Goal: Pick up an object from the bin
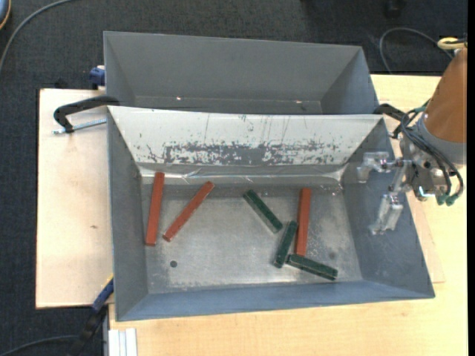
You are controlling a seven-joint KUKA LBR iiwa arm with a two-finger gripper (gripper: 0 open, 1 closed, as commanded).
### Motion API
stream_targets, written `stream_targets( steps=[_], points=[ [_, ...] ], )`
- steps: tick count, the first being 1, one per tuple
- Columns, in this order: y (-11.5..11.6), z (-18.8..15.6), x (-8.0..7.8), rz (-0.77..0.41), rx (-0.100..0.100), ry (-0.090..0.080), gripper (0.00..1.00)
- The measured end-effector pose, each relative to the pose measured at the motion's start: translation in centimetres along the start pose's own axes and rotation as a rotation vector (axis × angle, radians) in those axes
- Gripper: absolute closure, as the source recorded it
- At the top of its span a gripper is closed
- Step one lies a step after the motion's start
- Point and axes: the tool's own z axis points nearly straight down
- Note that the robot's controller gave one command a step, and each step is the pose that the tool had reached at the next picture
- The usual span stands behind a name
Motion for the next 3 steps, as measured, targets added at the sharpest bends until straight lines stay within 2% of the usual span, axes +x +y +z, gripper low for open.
stream_targets(
  steps=[1,2,3],
  points=[
    [3.3,12.1,-1.1,-0.132,-0.001,0.000,0.00],
    [10.3,14.7,-2.8,-0.545,0.000,-0.006,0.00],
    [12.7,15.4,0.4,-0.944,0.004,-0.007,0.00]
  ],
)
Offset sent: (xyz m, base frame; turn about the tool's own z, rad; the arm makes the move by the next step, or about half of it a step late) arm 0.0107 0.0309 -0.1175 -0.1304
